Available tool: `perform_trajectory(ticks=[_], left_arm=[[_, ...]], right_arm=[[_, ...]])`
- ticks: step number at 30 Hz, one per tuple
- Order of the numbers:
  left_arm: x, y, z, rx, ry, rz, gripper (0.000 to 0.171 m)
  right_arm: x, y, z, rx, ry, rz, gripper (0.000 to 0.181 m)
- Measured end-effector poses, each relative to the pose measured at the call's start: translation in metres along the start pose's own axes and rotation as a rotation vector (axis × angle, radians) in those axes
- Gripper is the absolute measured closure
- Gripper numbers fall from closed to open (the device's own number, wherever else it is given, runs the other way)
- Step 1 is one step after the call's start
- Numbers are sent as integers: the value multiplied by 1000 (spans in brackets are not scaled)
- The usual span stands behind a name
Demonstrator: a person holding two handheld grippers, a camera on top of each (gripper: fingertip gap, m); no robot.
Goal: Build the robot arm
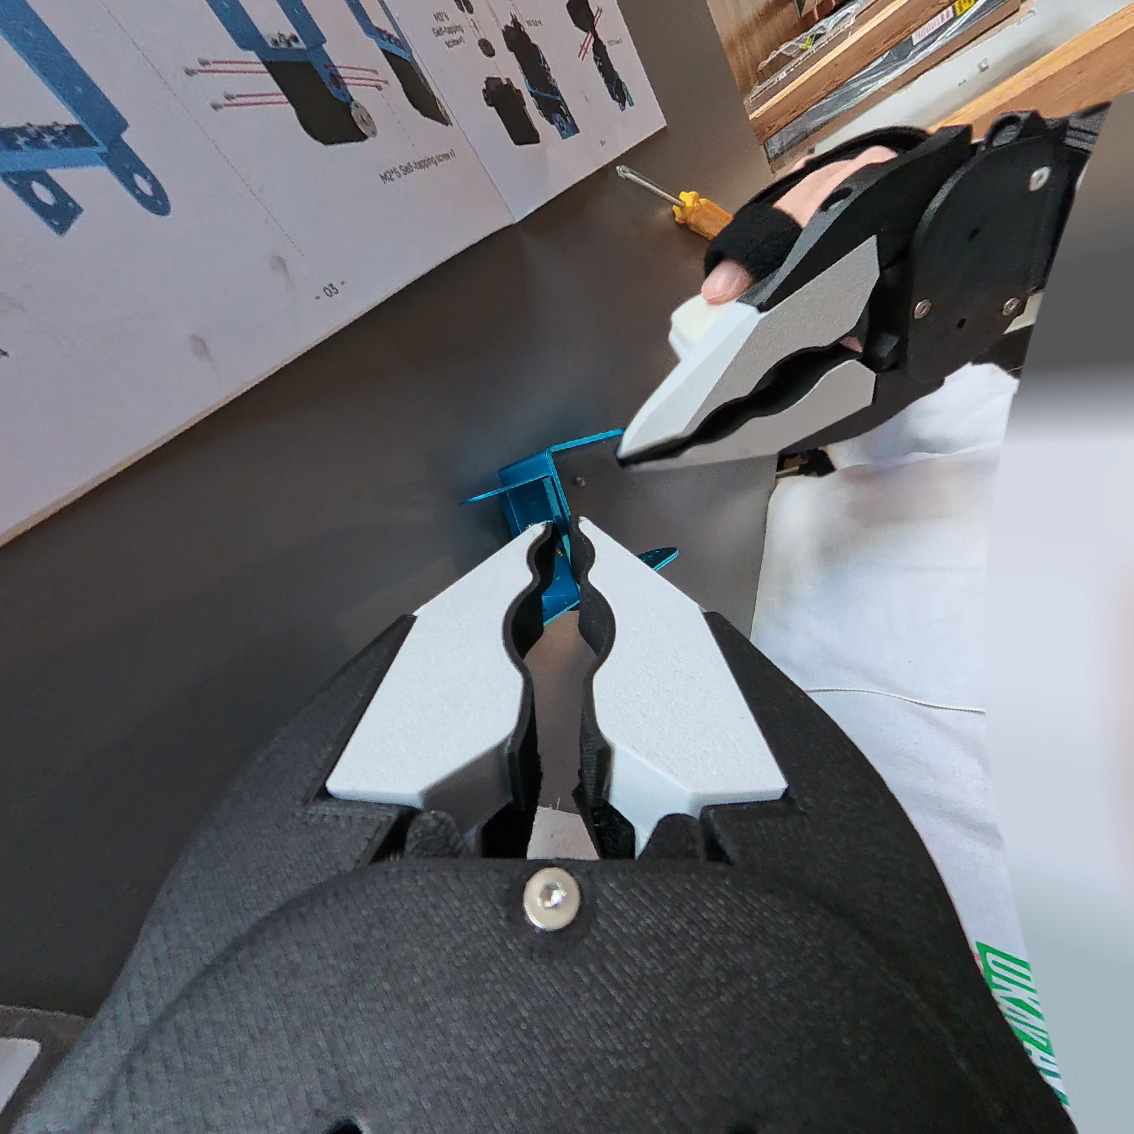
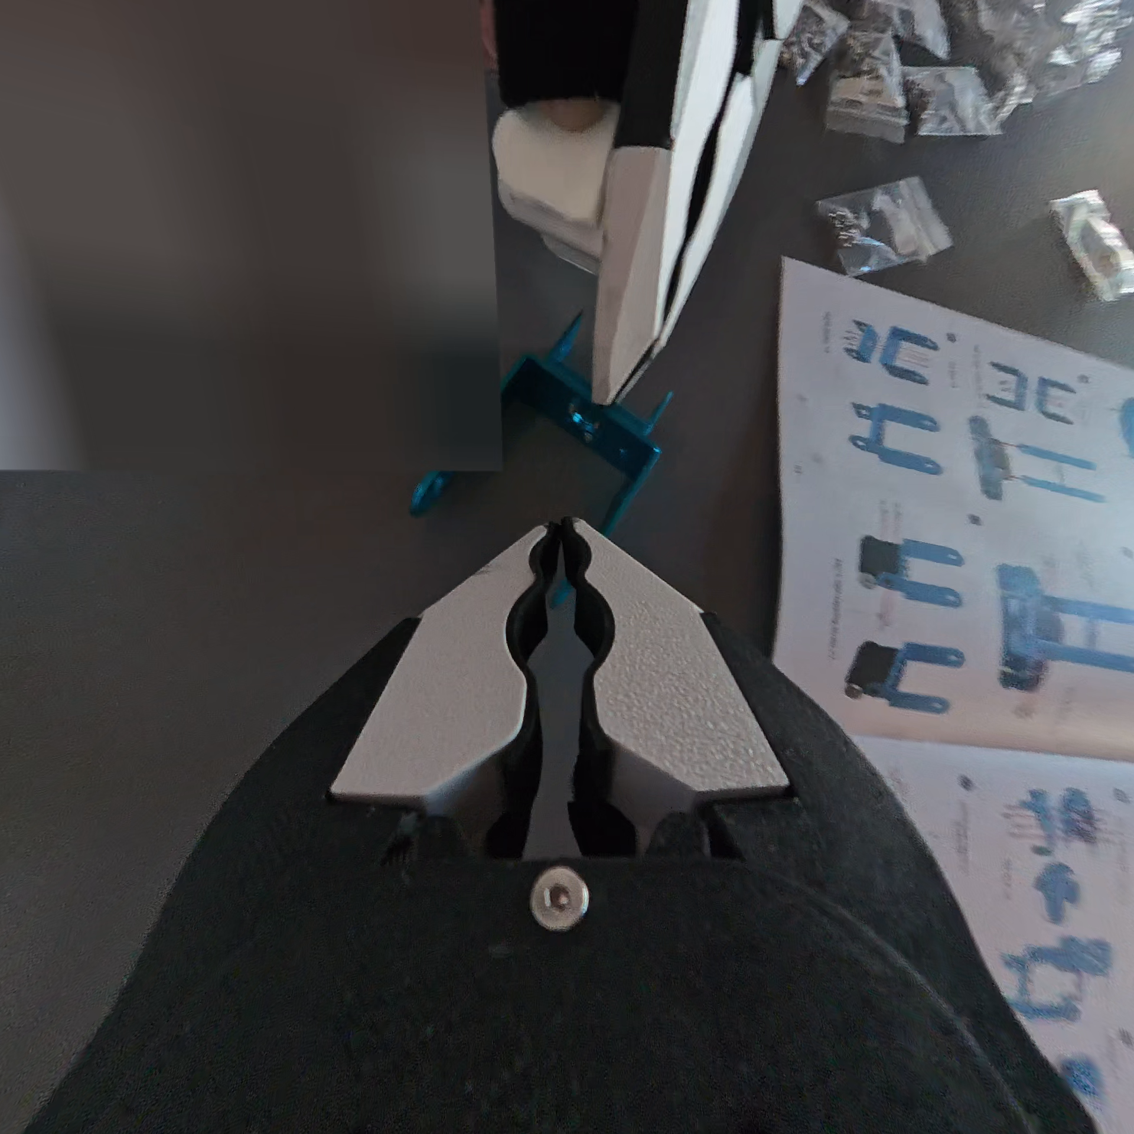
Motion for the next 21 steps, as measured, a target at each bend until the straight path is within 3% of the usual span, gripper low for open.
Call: perform_trajectory(ticks=[7,11,17,21], left_arm=[[-2,2,-2,28,-7,-34,169],[-2,2,-2,26,-7,-31,169],[0,0,-1,16,-13,-27,169],[0,1,-1,15,-10,-25,169]], right_arm=[[15,2,8,-142,57,33,181],[9,0,6,-128,-11,-113,178],[13,-11,-5,-240,123,-274,172],[16,-18,-13,-296,110,-379,172]])
Point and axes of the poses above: each gripper's, where its closed fingertips meet, y back along the fingers, z out of its underside, x = y × z across the jaws, the point moved 7 cm from there along y, back along the fingers, and after that the axes turned 7 degrees about x, right-handed, at the moved point
